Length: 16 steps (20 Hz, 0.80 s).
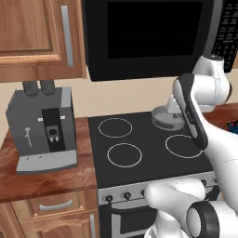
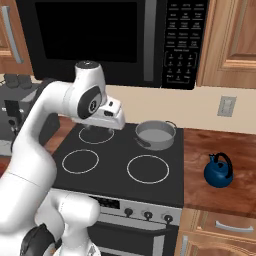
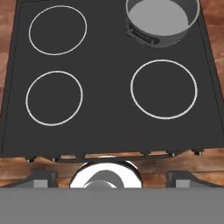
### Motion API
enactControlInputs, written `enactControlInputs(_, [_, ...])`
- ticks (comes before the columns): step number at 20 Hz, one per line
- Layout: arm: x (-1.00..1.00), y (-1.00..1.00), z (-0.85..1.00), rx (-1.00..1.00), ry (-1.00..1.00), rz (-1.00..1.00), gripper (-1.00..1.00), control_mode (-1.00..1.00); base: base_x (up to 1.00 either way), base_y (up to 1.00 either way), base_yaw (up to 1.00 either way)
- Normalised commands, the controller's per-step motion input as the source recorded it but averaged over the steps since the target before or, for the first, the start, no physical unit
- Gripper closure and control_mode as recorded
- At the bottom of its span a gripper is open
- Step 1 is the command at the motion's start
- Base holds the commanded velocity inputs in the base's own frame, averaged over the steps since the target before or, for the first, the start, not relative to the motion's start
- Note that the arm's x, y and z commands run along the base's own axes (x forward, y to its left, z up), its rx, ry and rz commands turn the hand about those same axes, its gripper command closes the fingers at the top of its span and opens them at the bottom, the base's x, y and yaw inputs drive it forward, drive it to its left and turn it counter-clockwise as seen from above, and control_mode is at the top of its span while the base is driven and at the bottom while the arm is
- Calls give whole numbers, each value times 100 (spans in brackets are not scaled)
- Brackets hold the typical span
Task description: Pick the kettle from the counter and place it on a stove burner. Then turn the burner on.
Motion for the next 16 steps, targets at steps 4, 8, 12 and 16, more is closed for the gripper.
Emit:
enactControlInputs(4, [-57, -78, -5, 0, 3, -11, -100, -100, 0, 0, 0])
enactControlInputs(8, [-62, -82, -8, 2, 2, -11, -100, -100, 0, 0, 0])
enactControlInputs(12, [-52, -73, -11, 1, 6, -12, -100, -100, 0, 0, 0])
enactControlInputs(16, [-46, -74, -26, 0, 12, -12, -100, -100, 0, 0, 0])
